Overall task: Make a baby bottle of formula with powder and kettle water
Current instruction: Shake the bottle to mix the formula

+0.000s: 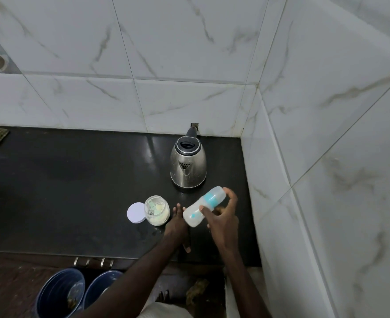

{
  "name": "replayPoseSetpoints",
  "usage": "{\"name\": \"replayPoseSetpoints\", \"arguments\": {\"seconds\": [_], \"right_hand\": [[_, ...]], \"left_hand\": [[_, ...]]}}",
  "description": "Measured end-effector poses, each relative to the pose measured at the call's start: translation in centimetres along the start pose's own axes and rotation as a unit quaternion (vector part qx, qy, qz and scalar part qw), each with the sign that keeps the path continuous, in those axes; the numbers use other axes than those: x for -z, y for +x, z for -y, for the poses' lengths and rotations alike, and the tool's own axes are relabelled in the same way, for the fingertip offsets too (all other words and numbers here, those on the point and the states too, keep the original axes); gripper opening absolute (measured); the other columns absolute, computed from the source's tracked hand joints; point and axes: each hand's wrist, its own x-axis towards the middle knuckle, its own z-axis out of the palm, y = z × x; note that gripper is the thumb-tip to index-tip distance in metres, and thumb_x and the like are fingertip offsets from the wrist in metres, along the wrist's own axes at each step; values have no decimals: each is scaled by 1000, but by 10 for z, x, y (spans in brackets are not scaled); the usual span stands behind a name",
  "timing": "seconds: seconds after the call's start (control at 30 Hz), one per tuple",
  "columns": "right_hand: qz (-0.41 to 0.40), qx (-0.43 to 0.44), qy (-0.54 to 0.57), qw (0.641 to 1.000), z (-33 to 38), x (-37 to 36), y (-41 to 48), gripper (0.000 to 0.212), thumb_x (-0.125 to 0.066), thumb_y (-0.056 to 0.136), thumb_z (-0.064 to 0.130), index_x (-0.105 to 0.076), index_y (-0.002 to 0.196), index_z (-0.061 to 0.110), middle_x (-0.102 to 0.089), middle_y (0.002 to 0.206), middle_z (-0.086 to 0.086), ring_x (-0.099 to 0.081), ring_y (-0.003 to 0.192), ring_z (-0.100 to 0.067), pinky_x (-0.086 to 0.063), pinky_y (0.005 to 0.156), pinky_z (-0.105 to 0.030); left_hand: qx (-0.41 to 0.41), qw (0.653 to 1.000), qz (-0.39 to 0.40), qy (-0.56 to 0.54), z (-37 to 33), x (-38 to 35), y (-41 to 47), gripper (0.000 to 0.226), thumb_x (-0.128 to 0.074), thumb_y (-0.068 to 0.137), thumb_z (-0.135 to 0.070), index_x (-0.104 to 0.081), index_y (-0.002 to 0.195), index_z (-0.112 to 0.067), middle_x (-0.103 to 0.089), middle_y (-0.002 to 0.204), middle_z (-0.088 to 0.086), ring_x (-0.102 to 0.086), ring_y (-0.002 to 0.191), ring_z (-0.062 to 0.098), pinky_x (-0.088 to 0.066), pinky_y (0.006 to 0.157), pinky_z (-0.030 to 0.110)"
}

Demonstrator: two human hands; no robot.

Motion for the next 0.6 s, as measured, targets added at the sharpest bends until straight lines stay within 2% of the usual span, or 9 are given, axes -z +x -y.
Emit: {"name": "replayPoseSetpoints", "arguments": {"seconds": [0.07,0.17,0.23,0.27,0.37,0.4,0.43,0.53,0.6], "right_hand": [[17,23,-19,999,0,1,0,85,-86,80,33,-32,144,47,-66,131,0,-72,98,-13,-64,79,-26],[-95,3,72,993,12,7,6,82,-86,82,33,-33,143,49,-64,136,0,-73,104,-17,-66,78,-41],[-129,0,96,987,14,8,7,83,-86,82,34,-32,143,50,-63,140,-3,-73,108,-21,-66,78,-46],[-107,9,79,991,13,6,6,83,-86,82,33,-32,142,51,-63,139,-3,-73,106,-20,-66,78,-45],[32,34,-20,999,5,-1,4,85,-86,79,33,-32,142,52,-64,136,2,-72,102,-13,-65,84,-36],[38,44,-31,998,4,-1,4,85,-86,79,33,-33,142,51,-65,133,3,-72,102,-13,-64,84,-31],[15,46,-19,999,6,1,4,84,-86,78,34,-34,142,51,-66,131,3,-72,101,-13,-64,83,-31],[-114,10,79,990,16,3,9,83,-86,81,35,-33,143,50,-63,137,1,-73,106,-18,-66,80,-45],[-124,13,75,989,15,2,8,84,-86,81,34,-32,144,48,-63,140,-2,-73,107,-20,-65,81,-47]], "left_hand": [[2,1000,-2,-6,0,0,-1,152,-98,60,-30,14,161,-5,22,165,25,19,154,39,-3,126,41],[12,1000,-6,-27,0,-2,2,156,-100,54,-31,10,160,0,19,166,26,11,156,39,-13,126,42],[13,1000,-6,-27,1,-2,2,156,-100,53,-32,9,159,2,18,166,26,10,156,40,-14,126,42],[11,999,-7,-29,1,-1,1,156,-100,53,-31,9,160,1,19,166,26,11,156,40,-12,126,42],[6,1000,2,-28,1,0,-1,154,-99,58,-29,15,160,-6,24,165,24,19,154,38,-5,127,41],[6,1000,1,-28,1,0,-1,155,-99,59,-28,16,160,-6,24,165,24,19,154,38,-4,127,41],[8,1000,-4,-30,1,0,0,155,-99,58,-28,15,160,-5,23,165,24,17,155,38,-6,127,41],[12,999,-14,-32,1,-2,3,144,-95,64,-26,8,160,1,17,166,26,9,156,39,-17,126,42],[12,999,-10,-31,2,-3,3,147,-97,61,-27,9,160,0,17,166,25,8,156,39,-19,125,43]]}}
